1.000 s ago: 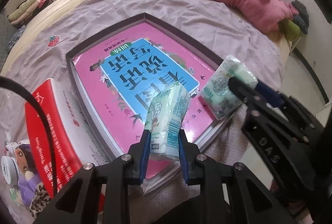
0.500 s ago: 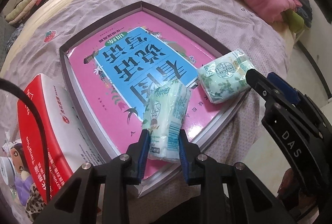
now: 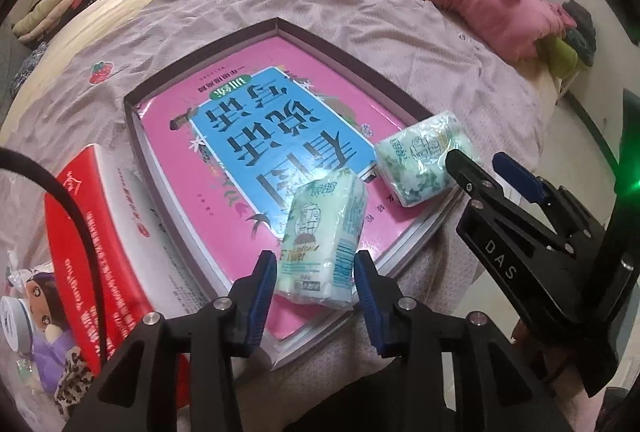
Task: Organize soft objects
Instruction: 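Lower both packs onto the pink book and open both grippers, then withdraw both grippers from the tray back toward the pile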
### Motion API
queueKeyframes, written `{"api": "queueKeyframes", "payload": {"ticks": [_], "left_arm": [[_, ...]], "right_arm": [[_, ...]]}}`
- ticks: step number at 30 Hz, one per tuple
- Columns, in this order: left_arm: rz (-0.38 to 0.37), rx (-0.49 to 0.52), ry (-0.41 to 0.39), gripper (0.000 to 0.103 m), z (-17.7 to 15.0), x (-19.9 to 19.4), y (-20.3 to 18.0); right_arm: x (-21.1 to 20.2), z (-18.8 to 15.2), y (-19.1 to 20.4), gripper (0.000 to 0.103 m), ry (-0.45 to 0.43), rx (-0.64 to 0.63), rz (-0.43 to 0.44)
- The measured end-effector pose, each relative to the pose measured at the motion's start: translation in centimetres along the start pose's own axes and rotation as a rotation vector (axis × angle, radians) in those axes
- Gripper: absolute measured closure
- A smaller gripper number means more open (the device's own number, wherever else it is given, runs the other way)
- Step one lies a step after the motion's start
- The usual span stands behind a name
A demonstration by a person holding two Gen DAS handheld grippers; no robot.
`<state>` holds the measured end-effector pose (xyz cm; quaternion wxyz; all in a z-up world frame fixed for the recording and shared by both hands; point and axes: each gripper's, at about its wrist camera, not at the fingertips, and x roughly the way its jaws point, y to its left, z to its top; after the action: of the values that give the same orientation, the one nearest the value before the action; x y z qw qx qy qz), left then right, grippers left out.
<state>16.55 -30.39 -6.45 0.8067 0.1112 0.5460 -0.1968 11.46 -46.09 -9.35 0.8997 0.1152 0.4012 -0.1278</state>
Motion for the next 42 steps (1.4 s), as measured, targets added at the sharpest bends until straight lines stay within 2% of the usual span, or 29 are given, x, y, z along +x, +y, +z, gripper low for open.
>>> {"api": "queueKeyframes", "payload": {"ticks": [3,7,12,15,25,27,36,42], "left_arm": [[-0.004,-0.017,-0.003,0.063,0.0,-0.4,0.5],[0.023,-0.022,0.015,0.063,0.1,0.2,0.6],[0.069,0.004,0.032,0.063,0.3,1.4,0.2],[0.077,0.000,0.035,0.063,0.3,1.7,0.2],[-0.002,-0.002,-0.071,0.063,0.1,-2.4,0.0],[-0.004,-0.009,-0.083,0.060,-0.2,-3.1,0.1],[-0.008,-0.047,-0.127,0.057,-1.8,-5.9,1.2],[-0.005,-0.057,-0.169,0.054,-3.1,-8.3,1.7]], "right_arm": [[-0.3,0.2,0.2,0.051,-0.016,0.001,0.032],[0.2,0.2,1.0,0.051,0.010,-0.014,0.088],[0.8,0.0,1.9,0.051,0.033,-0.042,0.112],[0.4,-0.1,1.7,0.051,0.016,-0.034,0.117],[-1.7,0.4,0.3,0.051,-0.039,0.020,0.109],[-2.2,0.4,0.3,0.050,-0.044,0.023,0.110],[-4.3,0.5,1.0,0.042,-0.063,0.013,0.088],[-6.5,0.7,1.9,0.032,-0.096,-0.012,0.075]]}}
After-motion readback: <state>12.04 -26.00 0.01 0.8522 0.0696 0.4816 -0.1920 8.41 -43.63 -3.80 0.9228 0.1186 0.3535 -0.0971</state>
